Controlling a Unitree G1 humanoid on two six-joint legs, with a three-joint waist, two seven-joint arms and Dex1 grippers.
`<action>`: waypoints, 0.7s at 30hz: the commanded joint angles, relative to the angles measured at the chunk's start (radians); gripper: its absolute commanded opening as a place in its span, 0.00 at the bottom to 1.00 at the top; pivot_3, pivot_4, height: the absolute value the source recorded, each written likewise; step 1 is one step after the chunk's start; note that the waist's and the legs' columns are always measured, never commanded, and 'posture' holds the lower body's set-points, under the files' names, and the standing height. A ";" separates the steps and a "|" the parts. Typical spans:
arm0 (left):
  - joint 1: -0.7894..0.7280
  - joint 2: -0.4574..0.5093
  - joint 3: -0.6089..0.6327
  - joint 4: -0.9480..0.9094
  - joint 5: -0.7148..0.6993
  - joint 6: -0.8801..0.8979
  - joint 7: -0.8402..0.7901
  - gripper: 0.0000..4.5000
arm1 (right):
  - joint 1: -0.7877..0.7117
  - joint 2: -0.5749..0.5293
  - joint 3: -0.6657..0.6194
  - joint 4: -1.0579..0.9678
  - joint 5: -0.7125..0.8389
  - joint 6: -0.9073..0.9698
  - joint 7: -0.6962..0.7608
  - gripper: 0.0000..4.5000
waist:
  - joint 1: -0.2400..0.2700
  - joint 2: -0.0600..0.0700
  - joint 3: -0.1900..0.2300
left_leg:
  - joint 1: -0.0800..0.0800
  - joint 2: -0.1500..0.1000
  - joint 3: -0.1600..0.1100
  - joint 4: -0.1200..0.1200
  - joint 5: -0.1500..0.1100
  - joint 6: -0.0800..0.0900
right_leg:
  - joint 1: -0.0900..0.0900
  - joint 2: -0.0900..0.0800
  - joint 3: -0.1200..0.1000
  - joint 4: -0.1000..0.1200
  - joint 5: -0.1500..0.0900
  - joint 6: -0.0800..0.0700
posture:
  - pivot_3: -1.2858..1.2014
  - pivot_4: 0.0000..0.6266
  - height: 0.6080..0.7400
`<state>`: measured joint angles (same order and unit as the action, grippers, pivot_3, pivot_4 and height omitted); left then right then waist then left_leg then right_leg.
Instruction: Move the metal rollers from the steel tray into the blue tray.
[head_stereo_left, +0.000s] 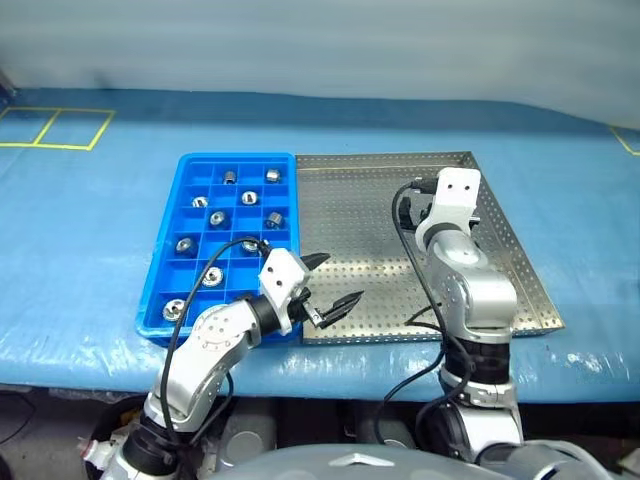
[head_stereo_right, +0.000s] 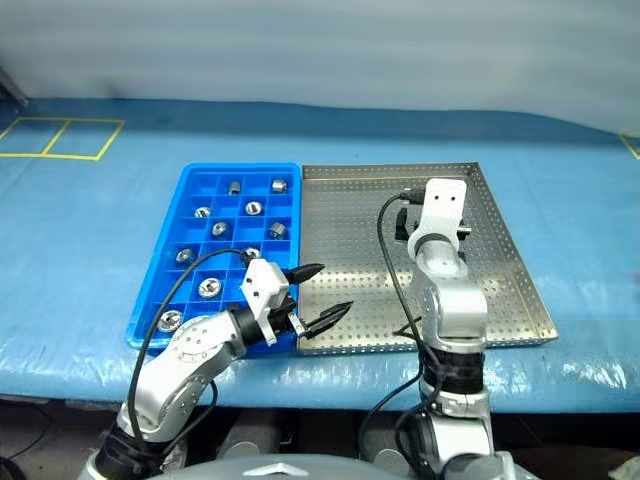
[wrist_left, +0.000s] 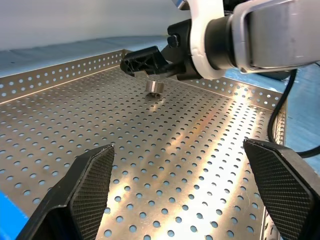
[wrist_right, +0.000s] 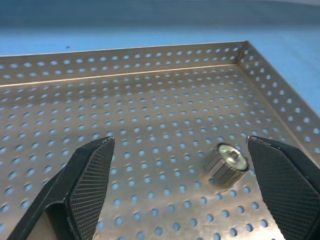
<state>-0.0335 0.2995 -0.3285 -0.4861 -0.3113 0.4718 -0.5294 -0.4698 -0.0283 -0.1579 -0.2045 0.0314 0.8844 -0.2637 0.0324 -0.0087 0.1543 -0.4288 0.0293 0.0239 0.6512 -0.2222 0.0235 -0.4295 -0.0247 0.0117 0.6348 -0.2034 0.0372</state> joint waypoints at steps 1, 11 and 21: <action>0.001 -0.007 -0.006 -0.024 -0.004 -0.003 0.000 1.00 | -0.072 0.008 -0.071 0.127 -0.014 -0.104 -0.064 0.99 | -0.001 0.000 0.000 | 0.000 0.000 0.000 0.000 0.000 0.000 | 0.000 0.000 0.000 0.001 0.000 0.000 | 0.58 0.24 1.00; 0.044 -0.015 -0.003 -0.050 0.001 -0.003 0.039 1.00 | -0.160 0.006 -0.171 0.337 0.021 -0.204 -0.128 0.99 | 0.007 0.000 0.000 | 0.001 -0.001 0.001 0.000 0.000 0.000 | -0.001 0.000 0.001 0.006 0.000 0.000 | 0.61 0.24 1.00; 0.059 0.012 -0.005 -0.066 -0.011 -0.005 0.026 1.00 | -0.013 0.081 -0.084 -0.015 0.010 -0.034 -0.115 0.99 | 0.013 0.001 0.000 | 0.001 0.000 -0.002 0.000 0.000 0.000 | -0.001 0.000 0.001 0.008 -0.001 0.000 | 0.60 0.24 1.00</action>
<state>0.0275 0.3104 -0.3279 -0.5017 -0.3149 0.4747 -0.4884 -0.4947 0.0503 -0.2621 -0.1183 0.0508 0.8236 -0.3828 0.0451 -0.0080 0.1544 -0.4273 0.0287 0.0217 0.6514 -0.2221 0.0236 -0.4308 -0.0250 0.0127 0.6428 -0.2042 0.0372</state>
